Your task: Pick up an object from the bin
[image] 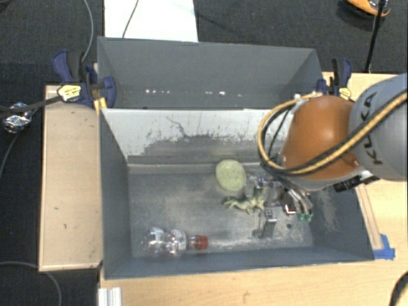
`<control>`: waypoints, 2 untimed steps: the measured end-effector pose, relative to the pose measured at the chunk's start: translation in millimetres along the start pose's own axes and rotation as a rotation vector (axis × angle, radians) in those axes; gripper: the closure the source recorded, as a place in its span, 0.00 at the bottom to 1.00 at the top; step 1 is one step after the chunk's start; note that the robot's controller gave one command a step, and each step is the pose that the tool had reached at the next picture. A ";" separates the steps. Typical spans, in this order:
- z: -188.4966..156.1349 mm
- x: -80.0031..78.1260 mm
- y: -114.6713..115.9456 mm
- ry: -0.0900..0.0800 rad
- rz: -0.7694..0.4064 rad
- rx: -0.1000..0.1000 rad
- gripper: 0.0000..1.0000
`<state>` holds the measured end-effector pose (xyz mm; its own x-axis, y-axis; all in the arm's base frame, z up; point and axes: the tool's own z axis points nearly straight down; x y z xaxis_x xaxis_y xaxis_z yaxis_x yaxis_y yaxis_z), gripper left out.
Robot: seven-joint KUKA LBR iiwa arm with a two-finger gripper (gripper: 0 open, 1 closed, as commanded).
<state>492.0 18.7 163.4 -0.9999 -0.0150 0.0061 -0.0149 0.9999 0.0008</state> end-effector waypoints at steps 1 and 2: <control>-4.3 -1.8 -0.1 -0.009 0.001 0.000 0.00; 22.9 -42.7 -27.6 -0.008 -0.060 0.000 0.00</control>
Offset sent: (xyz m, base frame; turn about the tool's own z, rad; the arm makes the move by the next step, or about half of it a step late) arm 0.0587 -0.0394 -0.0373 -0.0894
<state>534.9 -8.3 140.3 -0.9972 -0.0746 -0.0017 -0.0746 0.9972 0.0008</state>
